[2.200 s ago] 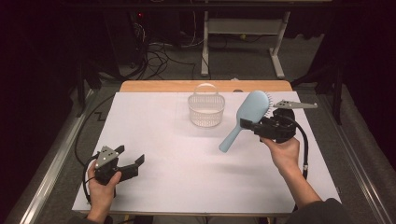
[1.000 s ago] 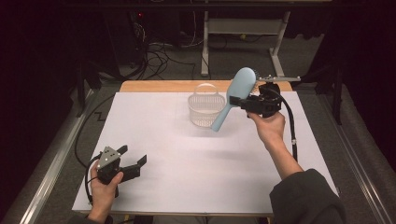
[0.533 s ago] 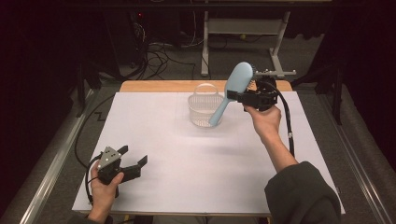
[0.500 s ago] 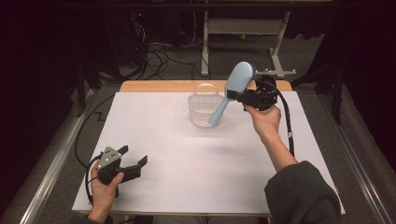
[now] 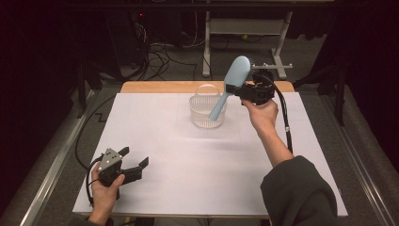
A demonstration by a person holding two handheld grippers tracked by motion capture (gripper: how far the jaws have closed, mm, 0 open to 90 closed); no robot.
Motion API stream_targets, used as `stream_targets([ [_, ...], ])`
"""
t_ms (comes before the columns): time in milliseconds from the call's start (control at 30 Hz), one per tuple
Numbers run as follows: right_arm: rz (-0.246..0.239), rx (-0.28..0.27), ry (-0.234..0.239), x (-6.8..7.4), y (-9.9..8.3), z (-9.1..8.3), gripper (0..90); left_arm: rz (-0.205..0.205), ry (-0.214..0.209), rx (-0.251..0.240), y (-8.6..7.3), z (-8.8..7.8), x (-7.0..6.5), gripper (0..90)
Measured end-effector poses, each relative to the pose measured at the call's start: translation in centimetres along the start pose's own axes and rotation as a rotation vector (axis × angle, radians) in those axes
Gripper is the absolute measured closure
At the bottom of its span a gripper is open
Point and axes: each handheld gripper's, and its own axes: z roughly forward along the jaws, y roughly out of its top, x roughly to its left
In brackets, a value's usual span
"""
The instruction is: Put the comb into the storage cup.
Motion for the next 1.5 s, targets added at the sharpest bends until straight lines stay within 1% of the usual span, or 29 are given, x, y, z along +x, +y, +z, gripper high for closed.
stream_targets([
  [233, 0.002, -0.004, -0.017, 0.1, 0.6, 0.5, 54.8, -0.002, 0.004, -0.004, 0.0, 0.0, 0.0, 15.5],
  [400, 0.013, -0.018, -0.025, 0.0, 0.9, 0.8, 54.7, -0.004, 0.005, -0.007, 0.0, -0.1, 0.0, 15.6],
  [600, 0.01, -0.026, -0.045, 0.1, 1.3, 1.2, 54.7, -0.001, 0.001, -0.003, 0.0, 0.0, 0.0, 15.6],
  [767, 0.008, -0.036, -0.059, 0.1, 1.4, 1.8, 54.4, -0.001, -0.001, 0.0, 0.0, 0.0, 0.0, 15.7],
  [833, 0.015, -0.035, -0.062, 0.1, 1.5, 2.1, 54.5, -0.001, -0.001, 0.001, 0.0, 0.0, 0.0, 15.7],
  [967, 0.019, -0.039, -0.066, 0.0, 1.4, 2.6, 54.3, 0.001, -0.003, 0.003, 0.0, 0.0, 0.0, 15.7],
  [1067, 0.034, -0.042, -0.061, 0.0, 1.2, 3.1, 54.0, 0.002, -0.002, 0.004, 0.0, 0.0, -0.1, 15.7],
  [1200, 0.032, -0.038, -0.073, -0.1, 0.9, 3.9, 54.0, -0.005, 0.001, 0.0, -0.1, -0.1, 0.0, 15.7],
  [1300, 0.045, -0.037, -0.071, -0.1, 0.8, 4.4, 54.0, -0.007, 0.0, 0.003, -0.1, 0.0, 0.0, 15.7],
  [1500, 0.028, -0.03, -0.081, 0.1, 0.5, 5.1, 54.0, -0.006, -0.002, 0.002, -0.1, 0.0, 0.0, 15.7],
])
